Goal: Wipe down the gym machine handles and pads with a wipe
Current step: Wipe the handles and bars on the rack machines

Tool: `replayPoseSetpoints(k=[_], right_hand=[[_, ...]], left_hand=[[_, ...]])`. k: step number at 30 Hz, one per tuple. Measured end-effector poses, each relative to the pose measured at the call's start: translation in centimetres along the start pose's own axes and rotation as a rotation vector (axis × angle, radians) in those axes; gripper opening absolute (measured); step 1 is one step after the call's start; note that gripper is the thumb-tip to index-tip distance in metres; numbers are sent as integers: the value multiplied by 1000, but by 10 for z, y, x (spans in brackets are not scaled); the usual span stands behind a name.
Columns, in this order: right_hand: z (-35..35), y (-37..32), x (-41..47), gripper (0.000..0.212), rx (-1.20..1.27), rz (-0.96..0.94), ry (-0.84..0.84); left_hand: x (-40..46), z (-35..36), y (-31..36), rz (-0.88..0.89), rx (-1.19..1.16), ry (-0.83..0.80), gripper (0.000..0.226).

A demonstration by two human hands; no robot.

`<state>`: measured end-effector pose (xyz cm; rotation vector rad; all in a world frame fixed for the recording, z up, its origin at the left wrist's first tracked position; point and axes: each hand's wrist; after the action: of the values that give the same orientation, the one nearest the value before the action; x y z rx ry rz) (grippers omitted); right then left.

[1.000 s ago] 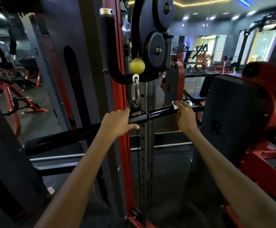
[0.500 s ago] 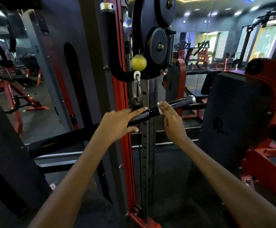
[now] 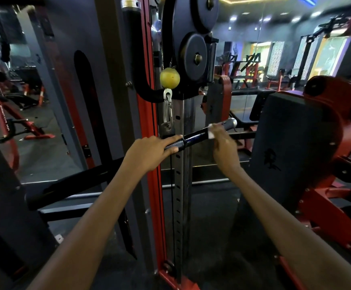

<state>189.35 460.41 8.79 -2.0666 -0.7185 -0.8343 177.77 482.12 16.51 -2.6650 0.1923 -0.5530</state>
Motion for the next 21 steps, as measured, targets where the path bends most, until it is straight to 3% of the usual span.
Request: replayPoseSetpoints(k=[3,5,7,11,13,15,18,21], right_hand=[[19,-18,-18,53,-74,-349,-132],[19,-7,-14,68,-104,-420,-158],[11,16,-1,78,-148,-346,-114],[-14,51,26,64,6,139,9],[-11,46,27,62,35,209,47],[3,26,16,67,14,103,-20],[18,8,1,73,-5,-210,-122],[4,22,21,71,-58,-169,-105]], left_hand=[[2,4,0,-5,-7,2,50],[2,5,-2,-1,-27,3,50],[2,4,-4,-6,-55,-5,49],[3,3,-5,-19,-54,-8,48],[3,3,-5,-14,-43,-7,48],[4,4,-6,-10,-37,-5,48],[5,5,-7,-7,-53,-9,48],[6,7,-9,-5,-59,-14,49]])
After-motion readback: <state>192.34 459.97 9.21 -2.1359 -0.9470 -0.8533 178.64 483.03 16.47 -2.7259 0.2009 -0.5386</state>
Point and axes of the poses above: each hand's wrist, its own x-axis towards the middle knuckle, its own z-axis out of the palm, y = z × x, and after that the axes turned 15 degrees about x, right-handed
